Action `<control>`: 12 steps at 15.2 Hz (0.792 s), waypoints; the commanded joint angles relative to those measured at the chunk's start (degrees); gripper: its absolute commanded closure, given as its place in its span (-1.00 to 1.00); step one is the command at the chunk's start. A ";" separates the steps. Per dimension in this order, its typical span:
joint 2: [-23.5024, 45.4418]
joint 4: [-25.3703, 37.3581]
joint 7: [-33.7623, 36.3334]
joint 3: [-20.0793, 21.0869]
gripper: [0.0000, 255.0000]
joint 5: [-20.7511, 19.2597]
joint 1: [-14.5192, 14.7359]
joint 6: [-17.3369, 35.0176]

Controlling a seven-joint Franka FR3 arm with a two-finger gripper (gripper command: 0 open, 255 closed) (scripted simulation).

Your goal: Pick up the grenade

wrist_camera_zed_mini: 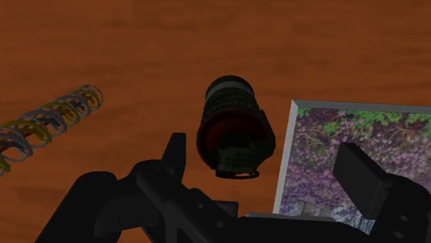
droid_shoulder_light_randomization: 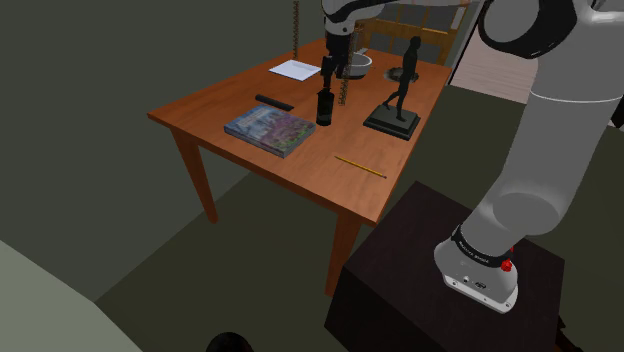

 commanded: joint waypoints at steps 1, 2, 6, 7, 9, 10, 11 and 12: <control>5.41 5.67 -1.19 0.18 -1.00 1.23 -0.80 -0.95; 6.50 6.93 -1.38 0.27 -1.00 1.44 -1.00 -1.24; 7.02 4.60 -1.48 0.38 -1.00 1.57 -0.99 1.60; 7.18 4.07 -1.50 0.40 -1.00 1.62 -0.99 2.29; 7.65 2.76 -1.58 0.46 -1.00 1.74 -0.98 4.06; 7.65 2.75 -1.58 0.46 -1.00 1.74 -0.98 4.07; 7.65 2.75 -1.58 0.46 -1.00 1.74 -0.98 4.06; 7.62 2.72 -1.56 0.46 1.00 1.73 -0.97 4.07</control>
